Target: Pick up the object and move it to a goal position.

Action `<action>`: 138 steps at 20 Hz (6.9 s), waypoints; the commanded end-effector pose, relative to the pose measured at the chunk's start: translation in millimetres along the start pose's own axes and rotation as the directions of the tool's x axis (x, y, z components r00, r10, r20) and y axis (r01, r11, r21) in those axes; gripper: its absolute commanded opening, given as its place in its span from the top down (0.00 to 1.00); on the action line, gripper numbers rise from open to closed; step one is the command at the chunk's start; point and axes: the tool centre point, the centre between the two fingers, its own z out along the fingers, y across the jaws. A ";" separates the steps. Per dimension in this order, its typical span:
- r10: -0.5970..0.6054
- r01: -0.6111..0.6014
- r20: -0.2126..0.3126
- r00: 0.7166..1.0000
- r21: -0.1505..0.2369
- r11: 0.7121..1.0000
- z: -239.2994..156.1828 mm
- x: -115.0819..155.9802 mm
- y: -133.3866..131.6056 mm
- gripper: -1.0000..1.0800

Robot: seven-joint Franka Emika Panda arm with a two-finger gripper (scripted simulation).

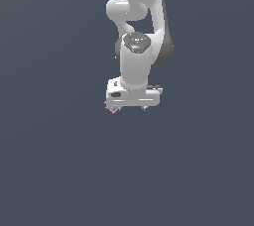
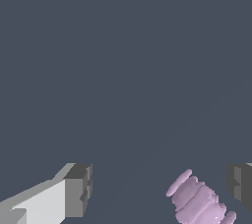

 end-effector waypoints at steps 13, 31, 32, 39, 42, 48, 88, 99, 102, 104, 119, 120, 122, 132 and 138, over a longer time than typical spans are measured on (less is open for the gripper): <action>0.070 -0.070 -0.037 0.997 -0.003 0.998 -18.1 7.4 37.8 0.04; -0.124 0.124 -0.024 0.992 -0.006 0.992 5.2 -17.3 53.5 0.04; -0.146 0.146 -0.023 0.989 -0.006 0.989 7.6 -20.1 55.2 0.04; -0.301 0.301 -0.015 0.954 -0.004 0.954 25.1 -42.1 67.0 0.04; -0.365 0.365 -0.012 0.931 -0.003 0.931 32.2 -51.9 71.6 0.04; -0.489 0.489 -0.007 0.872 0.002 0.872 45.9 -72.1 79.7 0.04; -0.727 0.727 -0.005 0.686 0.016 0.686 120.9 -120.4 92.3 0.04; -0.727 0.727 -0.005 0.686 0.016 0.686 123.2 -120.2 92.4 1.00; -0.727 0.727 -0.005 0.687 0.014 0.687 122.3 -119.8 92.9 1.00; -0.727 0.727 -0.005 0.687 0.014 0.687 121.4 -119.4 93.5 1.00; -0.727 0.727 -0.006 0.686 0.016 0.686 59.4 -95.4 141.1 1.00; -0.727 0.727 -0.006 0.686 0.016 0.686 52.1 -92.5 146.7 1.00; -0.728 0.728 -0.007 0.686 0.016 0.686 36.7 -86.3 158.6 1.00; -0.728 0.728 -0.007 0.686 0.016 0.686 -43.2 -52.4 221.4 1.00; -0.728 0.728 -0.006 0.686 0.016 0.686 -75.7 -37.0 247.6 1.00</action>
